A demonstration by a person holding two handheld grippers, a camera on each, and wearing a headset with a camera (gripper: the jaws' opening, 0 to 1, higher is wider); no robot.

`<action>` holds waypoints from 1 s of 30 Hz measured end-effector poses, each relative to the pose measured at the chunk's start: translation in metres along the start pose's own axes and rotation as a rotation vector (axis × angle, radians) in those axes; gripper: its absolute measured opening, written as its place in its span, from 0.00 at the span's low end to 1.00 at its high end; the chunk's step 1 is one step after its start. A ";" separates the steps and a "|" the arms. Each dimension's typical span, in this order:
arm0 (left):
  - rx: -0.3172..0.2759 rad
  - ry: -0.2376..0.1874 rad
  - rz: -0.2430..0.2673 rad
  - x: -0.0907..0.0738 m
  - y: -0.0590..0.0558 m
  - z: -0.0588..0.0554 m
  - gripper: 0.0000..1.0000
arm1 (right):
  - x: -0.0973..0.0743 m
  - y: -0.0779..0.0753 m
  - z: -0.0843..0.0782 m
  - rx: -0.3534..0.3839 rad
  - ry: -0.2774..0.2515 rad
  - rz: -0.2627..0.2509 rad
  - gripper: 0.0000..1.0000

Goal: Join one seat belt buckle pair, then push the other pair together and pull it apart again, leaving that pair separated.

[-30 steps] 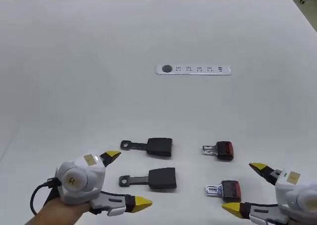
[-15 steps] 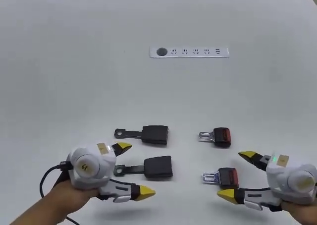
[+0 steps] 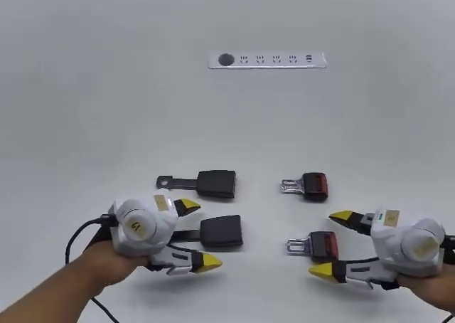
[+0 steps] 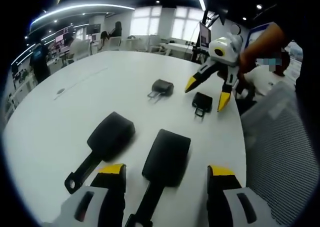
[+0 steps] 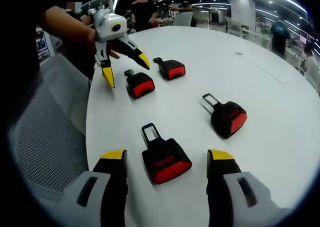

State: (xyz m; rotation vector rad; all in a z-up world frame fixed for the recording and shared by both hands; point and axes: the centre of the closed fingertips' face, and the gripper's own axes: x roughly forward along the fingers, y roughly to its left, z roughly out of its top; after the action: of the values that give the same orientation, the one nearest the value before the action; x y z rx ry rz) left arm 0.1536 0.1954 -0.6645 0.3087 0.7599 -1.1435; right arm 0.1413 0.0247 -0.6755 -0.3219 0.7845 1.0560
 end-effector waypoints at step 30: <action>0.343 0.174 -0.146 0.018 0.009 -0.021 0.32 | 0.000 0.000 -0.012 -0.133 0.064 0.081 0.37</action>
State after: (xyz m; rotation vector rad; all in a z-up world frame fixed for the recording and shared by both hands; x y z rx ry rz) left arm 0.1576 0.1991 -0.6932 0.6550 0.7457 -1.3995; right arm 0.1363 0.0180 -0.6840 -0.4418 0.7918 1.1813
